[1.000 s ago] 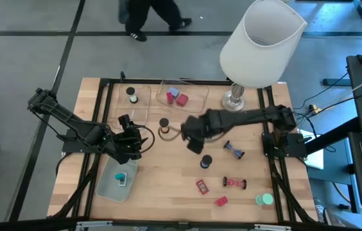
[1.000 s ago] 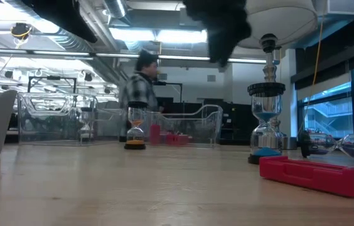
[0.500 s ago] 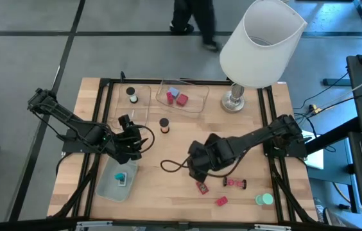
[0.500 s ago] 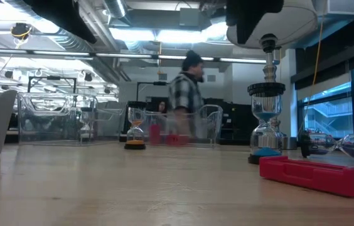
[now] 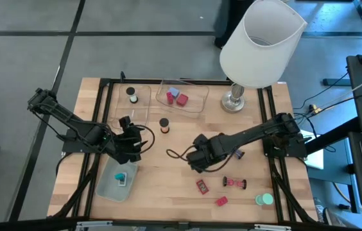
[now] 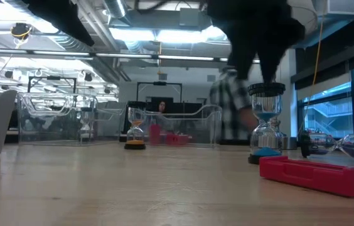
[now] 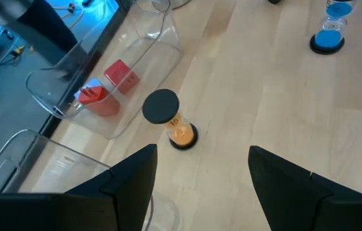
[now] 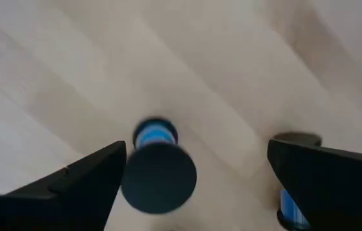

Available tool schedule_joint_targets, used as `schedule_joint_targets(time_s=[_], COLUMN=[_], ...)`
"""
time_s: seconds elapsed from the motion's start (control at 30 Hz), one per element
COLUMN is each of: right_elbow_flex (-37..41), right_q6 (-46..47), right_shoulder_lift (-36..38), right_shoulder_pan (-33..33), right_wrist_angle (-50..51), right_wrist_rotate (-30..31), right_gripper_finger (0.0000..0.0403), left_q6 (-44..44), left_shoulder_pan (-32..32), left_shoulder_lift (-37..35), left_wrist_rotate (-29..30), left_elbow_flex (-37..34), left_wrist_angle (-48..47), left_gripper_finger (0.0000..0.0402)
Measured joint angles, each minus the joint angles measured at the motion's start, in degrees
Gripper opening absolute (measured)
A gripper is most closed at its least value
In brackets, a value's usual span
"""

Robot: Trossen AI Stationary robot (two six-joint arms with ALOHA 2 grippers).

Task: Pick & Place Office items
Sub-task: Move the blue hourglass from the center to the top side of the table

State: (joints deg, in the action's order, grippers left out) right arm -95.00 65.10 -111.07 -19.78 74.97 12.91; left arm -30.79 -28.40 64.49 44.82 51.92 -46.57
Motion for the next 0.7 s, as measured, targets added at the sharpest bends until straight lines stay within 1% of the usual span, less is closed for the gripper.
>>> schedule_joint_targets(time_s=[0.1, 0.27, 0.7], right_elbow_flex=[1.8, 2.1, 2.2], right_q6=[-1.4, -5.5, -6.1], right_shoulder_lift=[0.2, 0.2, 0.0], right_shoulder_pan=[0.2, 0.3, 0.3], right_wrist_angle=[-2.1, -6.2, -4.1], right_wrist_rotate=[-1.4, -3.5, -3.5], right_gripper_finger=[0.0368, 0.0359, 0.0358], left_q6=[0.1, 0.9, 1.0], left_shoulder_pan=[0.0, 0.0, 0.0], left_shoulder_lift=[0.0, 0.0, 0.0], left_wrist_rotate=[0.0, 0.0, 0.1], left_elbow_flex=[0.0, 0.0, 0.0], left_wrist_angle=[0.0, 0.0, 0.0], left_gripper_finger=[0.0242, 0.0242, 0.0242])
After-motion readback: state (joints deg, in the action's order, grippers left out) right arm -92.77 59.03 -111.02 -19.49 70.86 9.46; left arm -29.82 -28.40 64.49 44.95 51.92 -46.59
